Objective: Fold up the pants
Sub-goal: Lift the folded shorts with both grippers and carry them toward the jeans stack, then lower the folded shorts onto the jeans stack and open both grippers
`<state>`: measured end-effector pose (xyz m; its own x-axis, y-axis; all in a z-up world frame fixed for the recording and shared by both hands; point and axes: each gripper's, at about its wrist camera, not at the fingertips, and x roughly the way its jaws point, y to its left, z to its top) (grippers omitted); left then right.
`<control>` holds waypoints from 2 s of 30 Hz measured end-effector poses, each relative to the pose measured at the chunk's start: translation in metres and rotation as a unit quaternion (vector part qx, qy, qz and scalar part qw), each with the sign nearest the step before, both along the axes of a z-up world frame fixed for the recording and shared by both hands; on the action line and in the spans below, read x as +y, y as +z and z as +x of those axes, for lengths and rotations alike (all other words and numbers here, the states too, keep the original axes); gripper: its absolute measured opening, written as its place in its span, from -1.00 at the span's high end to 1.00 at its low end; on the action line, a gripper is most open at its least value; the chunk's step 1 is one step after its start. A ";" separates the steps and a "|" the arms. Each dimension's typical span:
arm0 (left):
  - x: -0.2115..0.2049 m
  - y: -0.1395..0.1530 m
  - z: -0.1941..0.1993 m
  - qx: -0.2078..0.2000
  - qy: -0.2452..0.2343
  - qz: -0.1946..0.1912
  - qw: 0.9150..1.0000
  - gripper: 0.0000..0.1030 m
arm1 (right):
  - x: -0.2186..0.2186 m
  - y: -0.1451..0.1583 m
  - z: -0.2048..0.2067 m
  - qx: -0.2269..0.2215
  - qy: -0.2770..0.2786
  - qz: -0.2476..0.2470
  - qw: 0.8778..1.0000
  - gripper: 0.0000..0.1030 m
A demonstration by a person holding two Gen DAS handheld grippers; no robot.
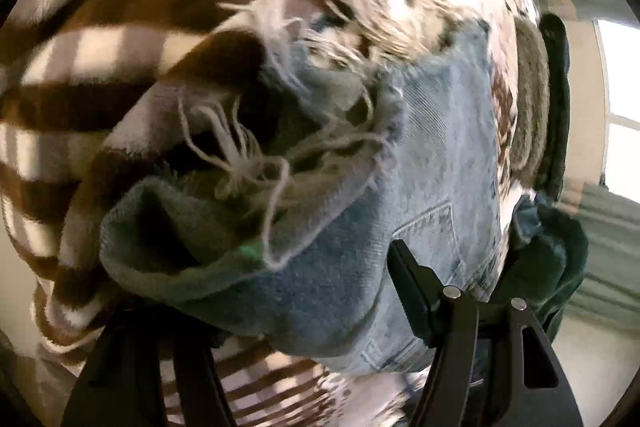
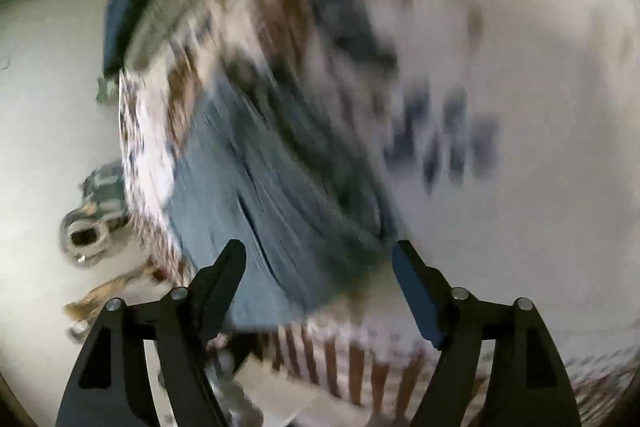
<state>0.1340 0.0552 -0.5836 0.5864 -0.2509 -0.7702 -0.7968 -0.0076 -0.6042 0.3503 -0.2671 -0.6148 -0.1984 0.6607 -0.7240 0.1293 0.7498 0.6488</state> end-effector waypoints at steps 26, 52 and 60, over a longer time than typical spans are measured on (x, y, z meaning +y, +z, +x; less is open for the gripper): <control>0.011 0.121 0.029 -0.029 -0.058 0.065 0.996 0.56 | 0.049 0.082 0.011 -0.074 -0.094 0.063 0.991 0.63; 0.215 0.204 0.459 -0.218 -0.266 0.195 0.918 0.56 | 0.210 0.170 0.332 -0.254 -0.260 0.095 0.927 0.64; 0.214 0.125 0.446 -0.175 -0.302 0.165 0.923 0.49 | 0.201 0.094 0.329 -0.215 -0.275 0.078 0.934 0.58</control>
<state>0.5798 0.2688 -0.4587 0.6442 -0.3992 -0.6524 -0.3512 0.6034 -0.7159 0.6798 -0.0657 -0.5207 0.4884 0.6809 -0.5458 0.1693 0.5396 0.8247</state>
